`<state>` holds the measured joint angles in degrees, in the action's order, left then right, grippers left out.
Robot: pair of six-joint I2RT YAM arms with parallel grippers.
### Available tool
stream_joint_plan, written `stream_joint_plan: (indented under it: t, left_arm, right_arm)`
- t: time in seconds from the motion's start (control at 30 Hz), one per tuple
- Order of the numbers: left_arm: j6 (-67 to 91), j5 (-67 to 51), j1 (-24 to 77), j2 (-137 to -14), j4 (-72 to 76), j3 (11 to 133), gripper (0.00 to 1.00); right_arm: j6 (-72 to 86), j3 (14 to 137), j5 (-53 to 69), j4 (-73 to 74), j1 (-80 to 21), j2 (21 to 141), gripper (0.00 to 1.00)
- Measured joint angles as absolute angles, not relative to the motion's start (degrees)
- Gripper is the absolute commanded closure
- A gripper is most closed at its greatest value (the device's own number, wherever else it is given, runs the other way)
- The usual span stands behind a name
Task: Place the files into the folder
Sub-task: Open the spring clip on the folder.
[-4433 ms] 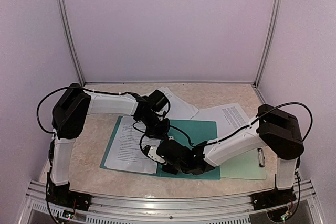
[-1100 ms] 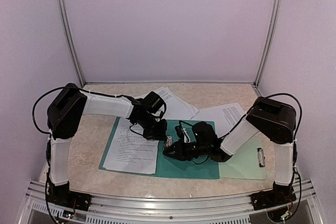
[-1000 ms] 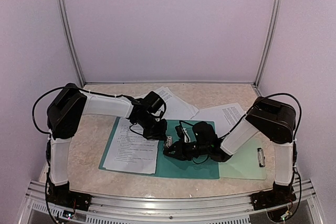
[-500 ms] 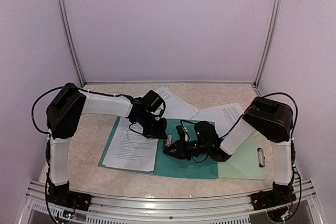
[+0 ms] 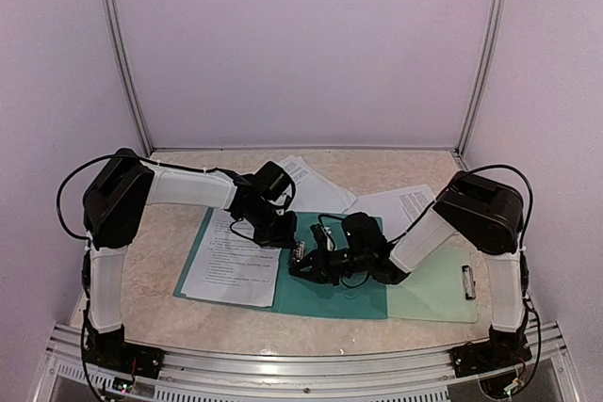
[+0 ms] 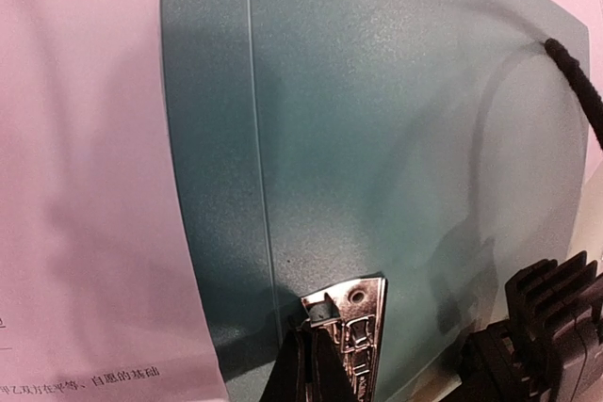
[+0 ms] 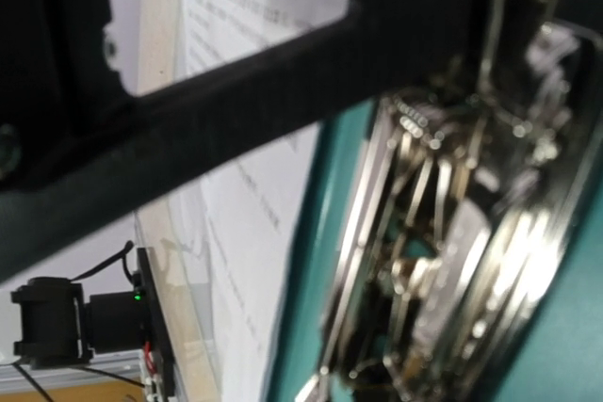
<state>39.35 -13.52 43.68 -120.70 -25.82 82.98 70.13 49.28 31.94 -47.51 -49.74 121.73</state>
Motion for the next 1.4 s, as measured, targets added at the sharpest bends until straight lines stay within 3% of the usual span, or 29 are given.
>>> stream_joint_plan:
  t: [0.47,1.4]
  left_arm:
    - [38.0,-12.1,43.7,-120.7,-26.9,83.4,1.00]
    - [32.1,-9.4,45.8,-120.8,-23.3,83.2,1.00]
  right_arm:
    - [62.4,53.9,31.9,-34.1,-49.6,120.9,1.00]
    - [57.2,51.2,32.1,-30.8,-47.7,117.5,1.00]
